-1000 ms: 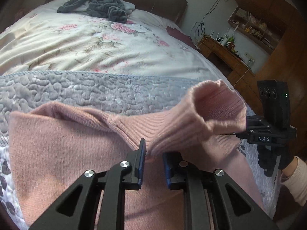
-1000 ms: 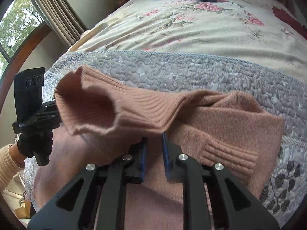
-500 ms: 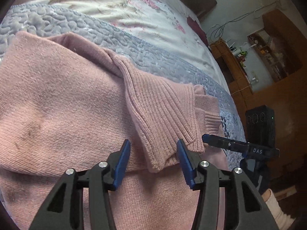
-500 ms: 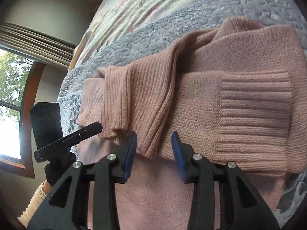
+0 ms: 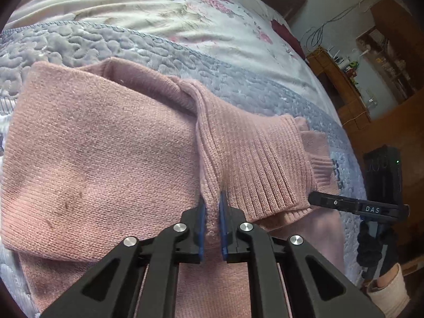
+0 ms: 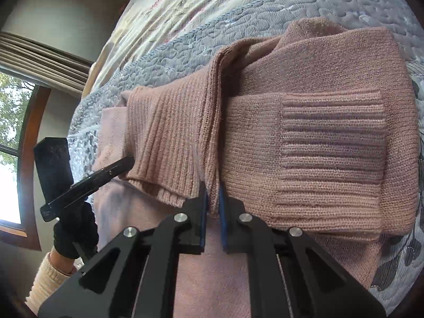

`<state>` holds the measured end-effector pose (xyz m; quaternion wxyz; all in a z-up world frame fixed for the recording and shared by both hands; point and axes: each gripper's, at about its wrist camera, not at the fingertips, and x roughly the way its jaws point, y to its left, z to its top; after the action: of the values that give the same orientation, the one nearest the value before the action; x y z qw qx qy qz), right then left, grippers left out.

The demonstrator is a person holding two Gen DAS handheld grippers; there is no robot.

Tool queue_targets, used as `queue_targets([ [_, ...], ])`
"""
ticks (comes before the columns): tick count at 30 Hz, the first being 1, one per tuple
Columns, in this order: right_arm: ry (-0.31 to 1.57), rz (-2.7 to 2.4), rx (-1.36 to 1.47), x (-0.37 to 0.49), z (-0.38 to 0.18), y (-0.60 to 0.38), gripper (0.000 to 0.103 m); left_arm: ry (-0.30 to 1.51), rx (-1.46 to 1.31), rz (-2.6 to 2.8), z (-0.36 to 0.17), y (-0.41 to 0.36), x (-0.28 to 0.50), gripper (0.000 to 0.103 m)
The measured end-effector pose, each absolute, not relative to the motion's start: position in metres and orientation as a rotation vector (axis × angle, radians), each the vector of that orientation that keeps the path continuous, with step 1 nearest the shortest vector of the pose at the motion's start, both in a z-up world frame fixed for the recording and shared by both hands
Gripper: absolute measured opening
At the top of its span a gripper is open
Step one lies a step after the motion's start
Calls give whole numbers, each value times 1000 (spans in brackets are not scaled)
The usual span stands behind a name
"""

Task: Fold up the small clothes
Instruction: 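Move both tools to the ribbed hem and grasp its corner with the right tool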

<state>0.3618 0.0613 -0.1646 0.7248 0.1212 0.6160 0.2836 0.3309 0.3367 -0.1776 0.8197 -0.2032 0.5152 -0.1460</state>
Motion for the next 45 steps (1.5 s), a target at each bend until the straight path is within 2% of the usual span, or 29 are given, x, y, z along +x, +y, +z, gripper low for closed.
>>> queue_targets([
  [5,1346,618,265,359,-171,60,7,1090,-460,-292,-176,341,325,14],
  [7,1316,624,257,352,-161,55,16,1096,-404,-261,-166,338,316,16],
  [9,1281,612,237,337,-147,46,22,1091,-344,-222,-152,334,297,27],
  [10,1270,609,233,327,-140,39,22,1084,-327,-208,-144,334,283,38],
  [11,1256,610,232,314,-133,34,22,1076,-315,-199,-138,335,267,44],
  [13,1231,581,205,280,-119,21,27,1070,-280,-168,-127,337,230,47],
  [15,1204,543,172,237,-107,9,34,1074,-253,-130,-120,343,189,48],
  [18,1186,480,106,173,-96,-5,35,1102,-216,-50,-115,347,123,52],
  [22,1197,427,109,94,-87,-32,42,1132,-185,30,-108,357,45,53],
  [24,1201,407,115,62,-82,-44,42,1144,-211,43,-106,364,14,57],
  [27,1201,387,125,26,-80,-56,48,1152,-196,78,-106,370,-18,57],
  [33,1246,348,123,-5,-98,-72,48,1163,-216,68,-109,375,-47,57],
  [45,1347,314,167,-1,-148,-75,49,1229,-326,82,-145,382,-51,59],
])
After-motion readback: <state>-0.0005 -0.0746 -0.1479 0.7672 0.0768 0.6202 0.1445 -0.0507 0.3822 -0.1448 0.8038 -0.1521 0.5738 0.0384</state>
